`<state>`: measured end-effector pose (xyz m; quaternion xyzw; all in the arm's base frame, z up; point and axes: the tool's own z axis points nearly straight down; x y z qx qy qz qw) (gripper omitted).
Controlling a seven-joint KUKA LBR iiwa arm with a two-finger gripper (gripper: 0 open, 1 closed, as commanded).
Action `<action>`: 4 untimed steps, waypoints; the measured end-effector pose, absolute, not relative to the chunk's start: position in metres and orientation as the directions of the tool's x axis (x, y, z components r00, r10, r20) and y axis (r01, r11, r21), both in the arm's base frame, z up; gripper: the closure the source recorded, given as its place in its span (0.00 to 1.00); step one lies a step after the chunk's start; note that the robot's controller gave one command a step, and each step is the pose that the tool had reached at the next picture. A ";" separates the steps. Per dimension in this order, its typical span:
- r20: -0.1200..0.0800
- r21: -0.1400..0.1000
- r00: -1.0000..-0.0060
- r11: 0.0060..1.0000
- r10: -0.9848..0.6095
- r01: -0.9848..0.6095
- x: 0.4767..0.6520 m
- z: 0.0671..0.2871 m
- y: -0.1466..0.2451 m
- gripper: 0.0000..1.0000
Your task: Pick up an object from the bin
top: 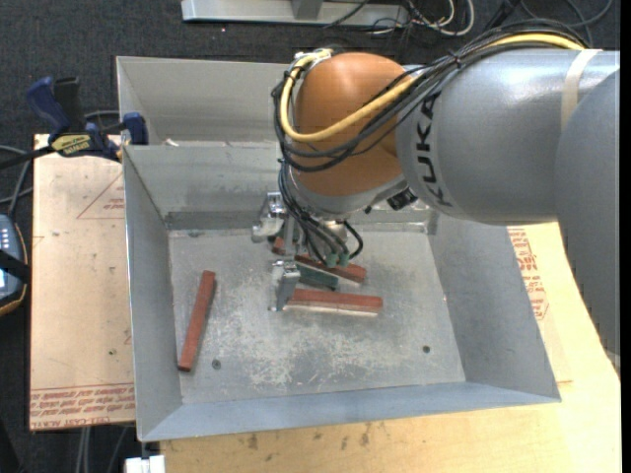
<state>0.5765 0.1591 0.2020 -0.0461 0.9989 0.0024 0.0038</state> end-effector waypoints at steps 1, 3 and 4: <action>-0.007 0.000 -0.977 0.977 -0.212 -0.212 0.583 0.148 0.126 0.00; -0.008 0.003 -0.971 0.971 -0.241 -0.241 0.583 0.083 0.087 1.00; -0.008 0.003 -0.971 0.971 -0.241 -0.241 0.583 0.083 0.087 1.00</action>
Offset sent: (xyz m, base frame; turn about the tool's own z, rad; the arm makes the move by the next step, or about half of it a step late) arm 0.0020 -0.0810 -0.1295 -0.1491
